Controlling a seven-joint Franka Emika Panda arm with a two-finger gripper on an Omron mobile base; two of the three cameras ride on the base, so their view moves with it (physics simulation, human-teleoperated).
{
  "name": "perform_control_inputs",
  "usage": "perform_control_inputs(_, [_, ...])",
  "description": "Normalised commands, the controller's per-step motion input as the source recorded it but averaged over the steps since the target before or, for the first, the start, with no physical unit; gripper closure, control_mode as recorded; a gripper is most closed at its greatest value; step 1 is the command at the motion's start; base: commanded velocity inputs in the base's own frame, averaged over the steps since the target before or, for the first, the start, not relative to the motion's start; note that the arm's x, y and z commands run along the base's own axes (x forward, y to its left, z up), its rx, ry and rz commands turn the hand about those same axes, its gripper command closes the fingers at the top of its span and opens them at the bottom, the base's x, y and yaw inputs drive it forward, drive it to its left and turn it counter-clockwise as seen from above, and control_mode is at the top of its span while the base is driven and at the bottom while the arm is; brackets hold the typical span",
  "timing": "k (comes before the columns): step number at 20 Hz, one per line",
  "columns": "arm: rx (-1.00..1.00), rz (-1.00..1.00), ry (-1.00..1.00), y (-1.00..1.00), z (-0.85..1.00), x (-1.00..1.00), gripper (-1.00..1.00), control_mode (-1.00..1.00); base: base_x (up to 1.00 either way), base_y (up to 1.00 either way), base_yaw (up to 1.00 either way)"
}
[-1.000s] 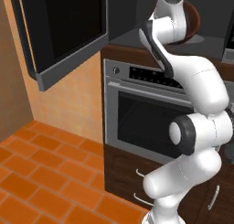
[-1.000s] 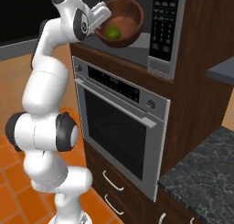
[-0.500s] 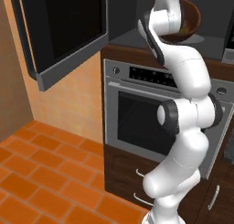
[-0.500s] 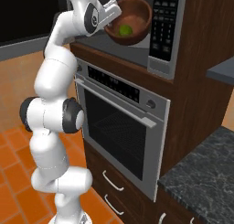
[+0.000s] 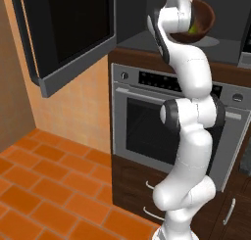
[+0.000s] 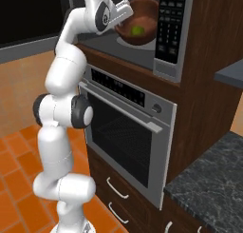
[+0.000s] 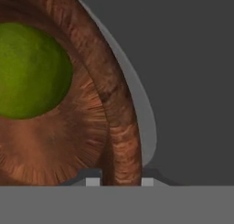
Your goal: Pick the lime from the sink and place it in the bowl. Then pick the bowl and place it in the microwave. Then close the microwave door and press the start button.
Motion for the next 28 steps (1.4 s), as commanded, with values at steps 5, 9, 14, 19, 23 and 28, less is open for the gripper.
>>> perform_control_inputs(5, [-0.01,0.00,0.04,0.00,-0.16,0.27,-1.00,-1.00,0.00,0.00,0.00])
perform_control_inputs(9, [0.00,0.00,-0.03,0.00,0.00,0.35,-1.00,-1.00,0.00,0.00,0.00])
perform_control_inputs(14, [0.00,0.00,-0.29,0.00,0.00,0.09,-1.00,-1.00,0.00,0.00,0.00])
perform_control_inputs(19, [0.00,0.00,-0.32,0.12,0.00,-0.10,-1.00,-1.00,0.00,0.00,0.00])
perform_control_inputs(23, [0.05,0.00,-0.23,0.54,-0.19,-0.85,-1.00,-1.00,0.00,0.00,0.00])
perform_control_inputs(28, [0.21,0.00,-0.46,0.68,-0.62,-1.00,-1.00,-1.00,0.00,0.00,0.00])
